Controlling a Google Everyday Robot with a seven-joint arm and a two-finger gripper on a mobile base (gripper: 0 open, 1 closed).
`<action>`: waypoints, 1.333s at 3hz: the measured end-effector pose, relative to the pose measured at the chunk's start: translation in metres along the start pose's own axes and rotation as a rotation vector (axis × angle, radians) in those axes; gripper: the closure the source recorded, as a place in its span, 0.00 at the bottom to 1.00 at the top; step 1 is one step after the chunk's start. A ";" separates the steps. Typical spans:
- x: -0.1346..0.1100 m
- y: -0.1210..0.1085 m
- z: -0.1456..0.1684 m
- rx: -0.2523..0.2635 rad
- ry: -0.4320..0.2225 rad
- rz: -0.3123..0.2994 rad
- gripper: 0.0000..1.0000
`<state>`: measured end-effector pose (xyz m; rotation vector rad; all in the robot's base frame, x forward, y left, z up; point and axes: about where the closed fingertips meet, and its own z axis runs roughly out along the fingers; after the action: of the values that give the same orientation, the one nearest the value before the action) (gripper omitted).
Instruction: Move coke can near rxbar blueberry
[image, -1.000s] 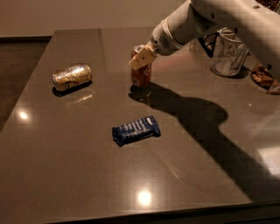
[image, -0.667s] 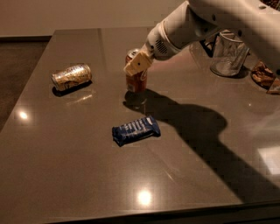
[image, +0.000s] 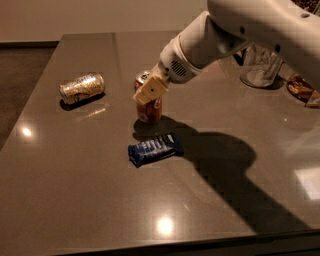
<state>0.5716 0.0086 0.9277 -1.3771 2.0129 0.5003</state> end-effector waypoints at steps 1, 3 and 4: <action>0.007 0.017 -0.002 0.010 0.021 -0.029 0.74; 0.020 0.025 -0.004 0.014 0.024 -0.033 0.28; 0.019 0.026 -0.004 0.014 0.025 -0.036 0.05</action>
Offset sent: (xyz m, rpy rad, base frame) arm -0.0310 -0.0084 -0.0149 -0.0491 -0.0244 0.0182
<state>0.5416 0.0033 0.9164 -1.4153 2.0038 0.4546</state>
